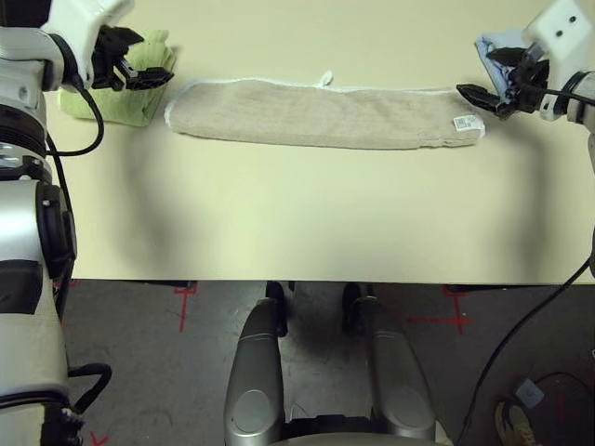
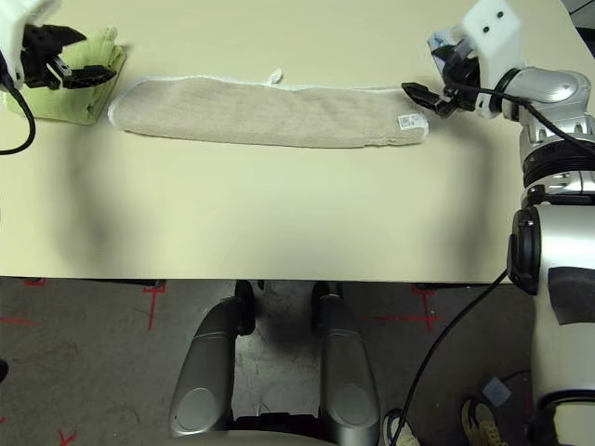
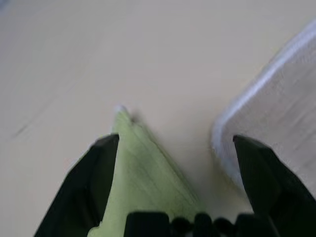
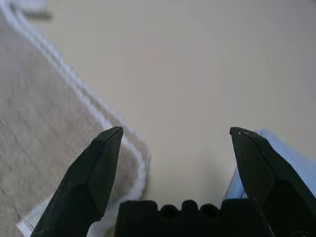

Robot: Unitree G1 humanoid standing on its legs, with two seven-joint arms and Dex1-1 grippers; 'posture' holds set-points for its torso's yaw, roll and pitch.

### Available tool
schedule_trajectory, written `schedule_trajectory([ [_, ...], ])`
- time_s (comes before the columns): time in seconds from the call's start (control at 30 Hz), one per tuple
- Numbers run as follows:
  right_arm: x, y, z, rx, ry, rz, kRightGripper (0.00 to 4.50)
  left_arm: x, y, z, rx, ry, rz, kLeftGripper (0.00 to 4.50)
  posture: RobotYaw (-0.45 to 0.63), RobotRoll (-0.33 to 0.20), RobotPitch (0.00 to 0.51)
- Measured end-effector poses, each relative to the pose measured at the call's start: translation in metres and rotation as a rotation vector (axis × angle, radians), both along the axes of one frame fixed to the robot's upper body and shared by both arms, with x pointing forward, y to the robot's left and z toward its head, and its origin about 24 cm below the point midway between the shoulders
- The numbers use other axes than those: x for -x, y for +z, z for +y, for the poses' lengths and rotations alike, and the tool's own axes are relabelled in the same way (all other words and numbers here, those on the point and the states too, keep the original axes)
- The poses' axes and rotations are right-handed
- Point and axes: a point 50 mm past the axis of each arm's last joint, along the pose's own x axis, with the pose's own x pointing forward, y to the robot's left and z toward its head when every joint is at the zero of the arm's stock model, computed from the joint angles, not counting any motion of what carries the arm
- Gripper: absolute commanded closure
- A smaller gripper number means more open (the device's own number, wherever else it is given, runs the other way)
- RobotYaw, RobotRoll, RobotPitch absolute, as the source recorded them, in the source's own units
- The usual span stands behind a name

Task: Fold the towel and set it aside.

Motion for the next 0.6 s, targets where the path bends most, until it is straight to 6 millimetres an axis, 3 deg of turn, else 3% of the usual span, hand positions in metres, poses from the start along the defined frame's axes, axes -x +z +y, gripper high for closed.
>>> schedule_trajectory([
  [0.07, 0.002, 0.001, 0.005, -0.128, 0.116, 0.058, 0.0, 0.007, 0.002, -0.005, 0.149, -0.165, 0.079, 0.03, 0.0, 0.0, 0.392],
  [0.2, 0.003, -0.006, 0.012, -0.298, 0.261, 0.202, 0.0, 0.016, -0.004, -0.013, 0.241, -0.399, 0.197, 0.03, 0.0, 0.0, 0.391],
  [0.47, 0.002, -0.016, 0.016, -0.74, 0.272, 0.446, 0.0, 0.018, -0.047, -0.026, 0.269, -0.601, 0.276, 0.03, 0.0, 0.0, 0.387],
  [0.6, 0.011, -0.013, 0.012, -0.826, 0.282, 0.557, 0.0, 0.02, -0.054, -0.027, 0.216, -0.628, 0.254, 0.03, -0.01, 0.0, 0.387],
])
